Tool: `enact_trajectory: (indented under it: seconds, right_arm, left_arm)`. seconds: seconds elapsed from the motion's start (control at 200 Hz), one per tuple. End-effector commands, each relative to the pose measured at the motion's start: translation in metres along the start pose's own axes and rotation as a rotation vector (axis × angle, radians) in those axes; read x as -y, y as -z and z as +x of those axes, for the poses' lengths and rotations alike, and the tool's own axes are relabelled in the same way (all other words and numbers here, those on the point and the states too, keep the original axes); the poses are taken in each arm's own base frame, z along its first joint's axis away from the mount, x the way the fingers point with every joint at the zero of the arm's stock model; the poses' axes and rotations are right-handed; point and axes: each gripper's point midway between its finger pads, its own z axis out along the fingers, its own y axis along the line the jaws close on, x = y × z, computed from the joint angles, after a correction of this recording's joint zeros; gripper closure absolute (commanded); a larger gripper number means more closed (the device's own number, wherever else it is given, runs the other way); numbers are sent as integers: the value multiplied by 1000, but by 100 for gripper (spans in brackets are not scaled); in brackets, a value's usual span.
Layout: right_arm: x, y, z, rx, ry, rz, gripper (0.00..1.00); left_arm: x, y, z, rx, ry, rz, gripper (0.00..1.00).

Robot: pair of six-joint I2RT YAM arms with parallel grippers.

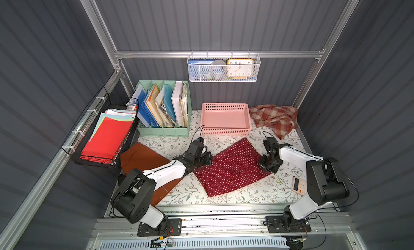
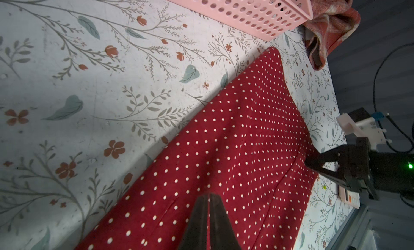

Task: Roll up the skirts
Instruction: Adjust the skirt at the center of the board.

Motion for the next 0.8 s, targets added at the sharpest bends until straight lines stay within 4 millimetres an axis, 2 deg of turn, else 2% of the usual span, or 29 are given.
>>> enact_trajectory:
  seconds: [0.0,0.265,0.385,0.495,0.555,0.795]
  right_arm:
    - [-7,-18,-12,-29,13,-15,100]
    - [-32,-22,-39,-62,37,-34,100]
    - [-21,-16,-55,-3,29,8,100]
    - [-16,-8,-59,26,17,0,100]
    - [-13,-1,-60,50,24,11,100]
    - [0,31,-57,156,19,-13,100]
  left_arm:
    - [4,13,-3,23,-26,18,100]
    - [-18,25,4,25,-17,-59,100]
    - [-36,22,10,-4,25,-99,100]
    - [-61,18,14,-29,81,-148,87]
    - [-72,15,18,-46,107,-160,71]
    - [-89,10,36,-103,105,-207,58]
